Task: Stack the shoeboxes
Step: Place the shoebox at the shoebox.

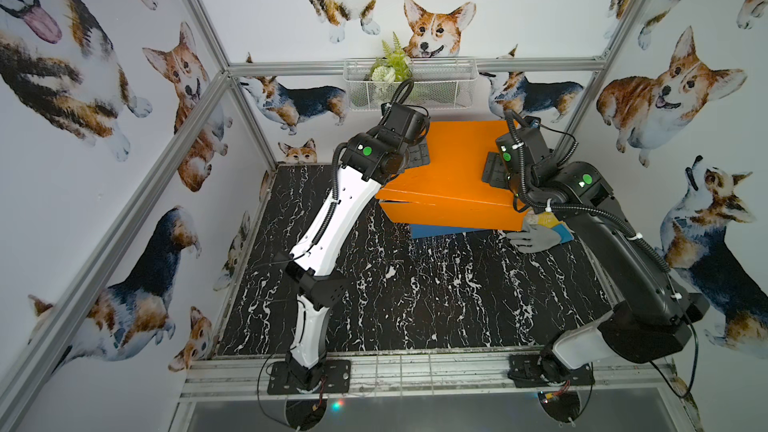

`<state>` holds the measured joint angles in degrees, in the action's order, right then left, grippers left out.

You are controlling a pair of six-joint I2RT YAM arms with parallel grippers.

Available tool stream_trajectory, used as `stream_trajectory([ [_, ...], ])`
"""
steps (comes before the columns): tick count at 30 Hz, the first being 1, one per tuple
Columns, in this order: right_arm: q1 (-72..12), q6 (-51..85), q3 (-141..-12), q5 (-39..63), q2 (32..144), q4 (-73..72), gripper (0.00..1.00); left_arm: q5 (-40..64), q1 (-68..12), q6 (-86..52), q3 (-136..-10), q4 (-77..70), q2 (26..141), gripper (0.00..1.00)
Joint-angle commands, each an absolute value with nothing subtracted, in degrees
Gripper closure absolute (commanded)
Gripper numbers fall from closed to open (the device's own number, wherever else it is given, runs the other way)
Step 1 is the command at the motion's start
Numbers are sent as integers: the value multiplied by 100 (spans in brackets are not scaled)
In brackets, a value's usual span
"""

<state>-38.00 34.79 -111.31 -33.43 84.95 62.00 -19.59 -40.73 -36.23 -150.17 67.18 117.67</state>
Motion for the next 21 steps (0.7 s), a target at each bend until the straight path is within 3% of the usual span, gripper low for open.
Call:
stream_trajectory([
  [1,-3492,3555,-10947,-207,8495,4378,17,314,-4377,-4489,-15125,4586,12059,7],
  [21,-1709,3562,-10471,808,8860,4391,14,419,-4114,-4447,-13881,3885,12022,0],
])
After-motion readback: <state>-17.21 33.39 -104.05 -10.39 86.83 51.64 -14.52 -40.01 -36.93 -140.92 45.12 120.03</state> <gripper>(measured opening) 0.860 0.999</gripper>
